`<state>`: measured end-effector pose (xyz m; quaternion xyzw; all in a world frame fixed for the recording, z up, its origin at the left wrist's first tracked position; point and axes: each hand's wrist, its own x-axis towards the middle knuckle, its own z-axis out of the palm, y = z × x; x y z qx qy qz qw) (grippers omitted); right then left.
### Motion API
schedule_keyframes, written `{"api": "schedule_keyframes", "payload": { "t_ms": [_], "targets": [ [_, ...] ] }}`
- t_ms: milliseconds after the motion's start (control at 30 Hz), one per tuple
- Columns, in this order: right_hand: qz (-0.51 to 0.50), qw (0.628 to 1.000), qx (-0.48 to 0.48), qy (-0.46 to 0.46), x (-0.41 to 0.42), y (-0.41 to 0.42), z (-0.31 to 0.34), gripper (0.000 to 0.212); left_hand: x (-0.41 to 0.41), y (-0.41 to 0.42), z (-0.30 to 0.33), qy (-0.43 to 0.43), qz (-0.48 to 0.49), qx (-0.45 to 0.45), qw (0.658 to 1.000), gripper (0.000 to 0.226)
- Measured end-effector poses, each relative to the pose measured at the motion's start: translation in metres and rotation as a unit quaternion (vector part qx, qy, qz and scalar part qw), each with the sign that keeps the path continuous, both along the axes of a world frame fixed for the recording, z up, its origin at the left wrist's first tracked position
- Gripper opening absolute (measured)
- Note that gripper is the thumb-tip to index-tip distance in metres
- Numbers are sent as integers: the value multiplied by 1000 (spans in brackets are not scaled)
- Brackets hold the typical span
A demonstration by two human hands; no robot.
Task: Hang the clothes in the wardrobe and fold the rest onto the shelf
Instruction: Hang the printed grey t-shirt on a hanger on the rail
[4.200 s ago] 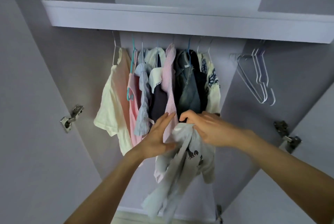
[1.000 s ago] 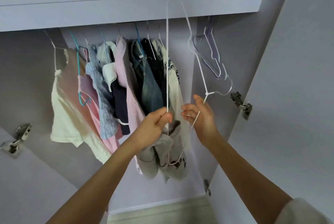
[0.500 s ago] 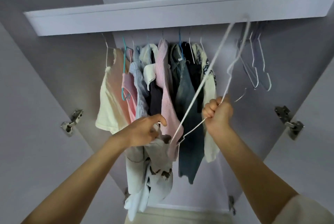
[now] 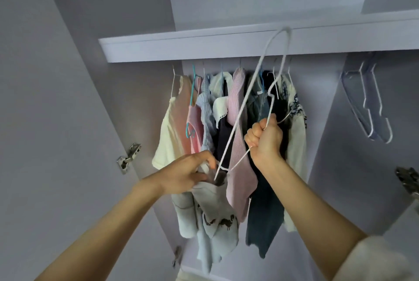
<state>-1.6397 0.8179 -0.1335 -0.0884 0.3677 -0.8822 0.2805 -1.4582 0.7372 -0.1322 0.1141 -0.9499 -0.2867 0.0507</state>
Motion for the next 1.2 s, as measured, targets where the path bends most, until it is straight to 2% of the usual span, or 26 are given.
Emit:
{"api": "schedule_keyframes", "payload": {
  "t_ms": [100,167,267,367,467,567,633,733,767,833,933,1000,1100,1200],
  "targets": [
    [-17,992,94,85,0,-7,-25,47,4,-4,17,57,51,38,996,22],
    [-31,976,160,147,-4,-7,-43,46,8,-14,27,68,94,-3,993,25],
    [-77,954,185,224,-16,-6,-48,49,15,-30,27,-12,155,-114,981,34],
    [-116,935,154,296,-24,-5,-28,51,28,-48,14,-141,254,-194,937,32],
    [-148,929,131,314,-28,-4,-15,50,42,-63,3,-163,357,-182,901,24],
    [-179,922,125,320,-27,-7,-16,44,44,-69,-2,-157,419,-88,890,14],
    [-193,914,144,327,-21,-10,-21,44,39,-64,-2,-110,438,84,888,13],
    [-205,914,147,318,-15,-13,-29,45,30,-53,9,45,407,379,830,23],
    [-206,917,148,307,-13,-14,-32,46,28,-50,13,77,377,443,810,25],
    [-201,936,145,250,-9,-19,-34,50,20,-43,19,94,340,495,794,29],
    [-170,976,119,69,-3,-31,-35,50,7,-35,27,95,334,474,809,36],
    [-129,985,108,-26,6,-41,-40,47,0,-32,34,102,323,459,821,32],
    [-115,983,146,-6,29,-55,-59,45,-2,-30,47,122,314,397,854,24],
    [-133,972,185,57,40,-58,-79,46,9,-36,55,173,364,207,891,20]
  ]
}}
